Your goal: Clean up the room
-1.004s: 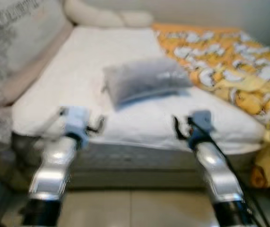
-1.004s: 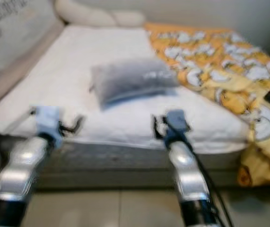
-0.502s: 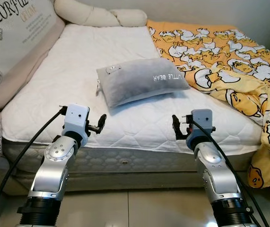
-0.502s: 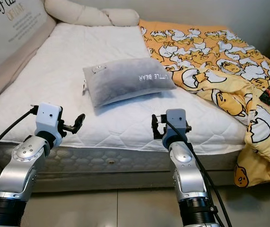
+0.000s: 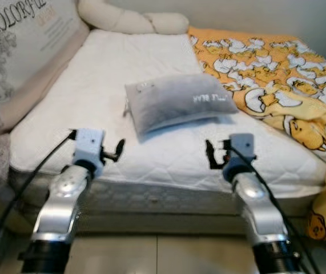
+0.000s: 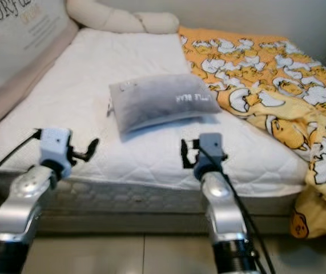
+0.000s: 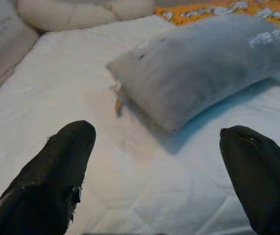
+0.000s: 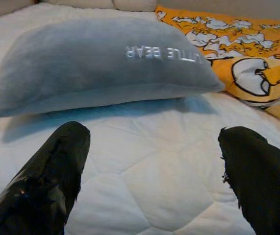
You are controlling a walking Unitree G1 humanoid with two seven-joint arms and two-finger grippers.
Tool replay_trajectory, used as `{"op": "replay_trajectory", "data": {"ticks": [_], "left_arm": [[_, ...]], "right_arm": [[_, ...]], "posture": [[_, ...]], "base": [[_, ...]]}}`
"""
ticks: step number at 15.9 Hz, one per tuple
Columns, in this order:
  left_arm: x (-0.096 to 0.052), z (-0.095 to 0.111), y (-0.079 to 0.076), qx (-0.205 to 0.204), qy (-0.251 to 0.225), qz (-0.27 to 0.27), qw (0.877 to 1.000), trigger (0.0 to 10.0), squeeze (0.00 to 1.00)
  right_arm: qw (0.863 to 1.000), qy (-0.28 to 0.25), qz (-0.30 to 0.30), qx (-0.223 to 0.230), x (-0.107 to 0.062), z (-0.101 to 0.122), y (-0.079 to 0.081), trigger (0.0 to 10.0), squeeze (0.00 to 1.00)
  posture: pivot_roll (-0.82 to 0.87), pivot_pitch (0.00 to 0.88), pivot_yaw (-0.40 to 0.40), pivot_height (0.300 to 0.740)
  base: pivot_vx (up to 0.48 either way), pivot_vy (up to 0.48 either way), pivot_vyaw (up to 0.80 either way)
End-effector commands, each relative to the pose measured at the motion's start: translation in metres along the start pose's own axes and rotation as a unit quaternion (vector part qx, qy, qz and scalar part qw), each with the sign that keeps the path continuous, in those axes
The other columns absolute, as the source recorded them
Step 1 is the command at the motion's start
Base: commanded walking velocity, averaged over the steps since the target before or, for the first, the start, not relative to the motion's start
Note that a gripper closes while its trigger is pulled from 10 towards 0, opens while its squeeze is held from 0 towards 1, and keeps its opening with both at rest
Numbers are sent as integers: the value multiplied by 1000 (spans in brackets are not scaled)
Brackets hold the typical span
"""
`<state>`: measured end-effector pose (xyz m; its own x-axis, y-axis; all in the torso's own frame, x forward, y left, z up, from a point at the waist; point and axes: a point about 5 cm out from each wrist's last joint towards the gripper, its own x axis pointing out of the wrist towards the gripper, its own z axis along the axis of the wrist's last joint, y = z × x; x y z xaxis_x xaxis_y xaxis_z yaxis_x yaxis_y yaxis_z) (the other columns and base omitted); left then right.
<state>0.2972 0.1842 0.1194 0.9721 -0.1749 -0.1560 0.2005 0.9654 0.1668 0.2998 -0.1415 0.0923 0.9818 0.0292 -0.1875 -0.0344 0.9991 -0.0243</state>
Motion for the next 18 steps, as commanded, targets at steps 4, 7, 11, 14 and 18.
{"op": "replay_trajectory", "data": {"ticks": [4, 7, 11, 14, 18], "left_arm": [[2, 2, -8, -1, -6, -12, 1000, 10000, 0], [2, 2, -8, -1, -6, -12, 1000, 10000, 0], [3, 2, -8, 1, -7, -13, 1000, 10000, 0], [3, 3, -8, 0, -7, -13, 1000, 10000, 0], [3, 2, -9, 1, -6, -14, 1000, 10000, 0]], "right_arm": [[1000, 1, 5, -8, -1, 1, -7, 10000, 0], [1000, 2, 11, -4, -1, 1, -5, 10000, 0], [1000, 2, 14, 1, -1, 0, -5, 10000, 0], [1000, 2, 15, 2, 0, 0, -5, 10000, 0], [1000, 4, 17, 5, -1, 0, -5, 10000, 0]], "posture": [[17, 0, -45, 740], [16, 0, -43, 740], [17, 0, -43, 740], [18, 0, -44, 740], [18, 0, -43, 740]], "base": [[361, 0, 0], [375, 0, 192], [374, 0, 0], [374, 0, 0], [373, 0, 0]]}}
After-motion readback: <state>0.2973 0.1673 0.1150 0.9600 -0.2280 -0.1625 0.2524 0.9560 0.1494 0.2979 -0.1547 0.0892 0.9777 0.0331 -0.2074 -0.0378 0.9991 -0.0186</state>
